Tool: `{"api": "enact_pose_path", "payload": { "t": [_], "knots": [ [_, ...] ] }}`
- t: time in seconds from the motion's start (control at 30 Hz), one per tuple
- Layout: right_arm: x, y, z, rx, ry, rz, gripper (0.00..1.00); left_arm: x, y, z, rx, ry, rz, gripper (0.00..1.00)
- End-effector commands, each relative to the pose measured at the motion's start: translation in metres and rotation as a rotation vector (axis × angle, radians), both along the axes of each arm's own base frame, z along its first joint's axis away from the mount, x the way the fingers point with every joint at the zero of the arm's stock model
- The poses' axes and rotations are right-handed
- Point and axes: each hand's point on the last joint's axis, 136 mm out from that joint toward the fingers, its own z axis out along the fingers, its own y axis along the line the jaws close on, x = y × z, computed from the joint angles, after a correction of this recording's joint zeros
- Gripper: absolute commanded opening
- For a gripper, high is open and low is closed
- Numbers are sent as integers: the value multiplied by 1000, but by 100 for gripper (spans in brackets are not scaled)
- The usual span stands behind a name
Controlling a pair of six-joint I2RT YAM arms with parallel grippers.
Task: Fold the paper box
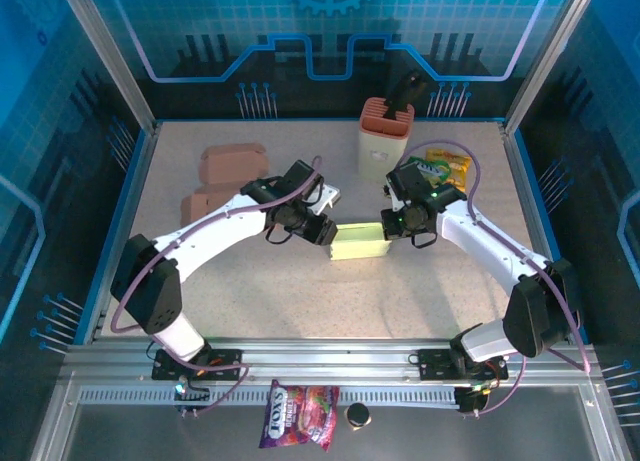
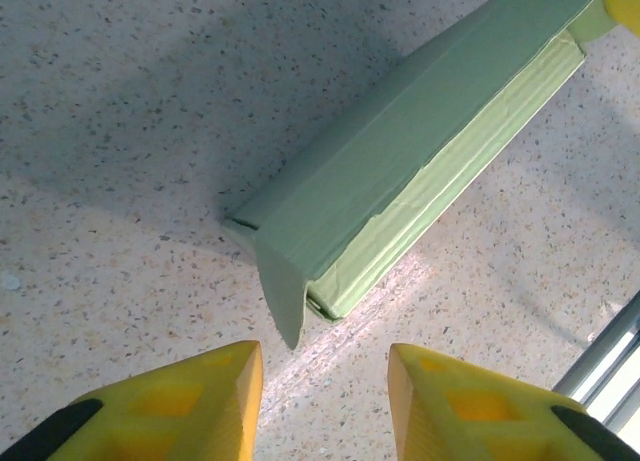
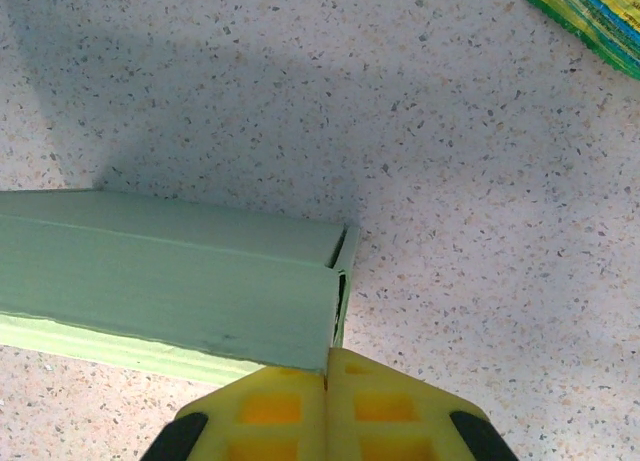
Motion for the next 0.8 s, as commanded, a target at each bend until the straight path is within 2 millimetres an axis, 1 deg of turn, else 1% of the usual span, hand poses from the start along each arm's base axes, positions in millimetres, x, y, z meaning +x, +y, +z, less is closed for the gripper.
{"api": "enact_pose_path", "payload": {
  "t": [0.0, 0.1, 0.17, 0.3, 0.43, 0.5, 0.7, 0.77],
  "knots": [
    [-2, 5, 5, 5, 6, 6, 0, 5, 1, 0, 49, -17, -30, 38],
    [-2, 6, 5, 7, 8, 7, 0, 10, 2, -1, 66, -33, -30, 35],
    [-2, 6, 5, 6, 9, 6, 0, 11, -1, 1, 55, -36, -33, 31],
    [-1, 6, 5, 6, 8, 4, 0, 10, -2, -4, 69, -24, -33, 27],
    [-2, 6, 5, 8, 8, 4, 0, 11, -1, -7, 85, -28, -30, 26],
    [-2, 5, 5, 8, 8, 2, 0, 12, -2, -7, 86, -30, -29, 23],
    [-2, 5, 6, 7, 5, 0, 0, 12, -4, -11, 101, -29, -32, 21],
    [-2, 4, 5, 7, 5, -1, 0, 12, -5, -11, 99, -28, -28, 17]
  ]
}}
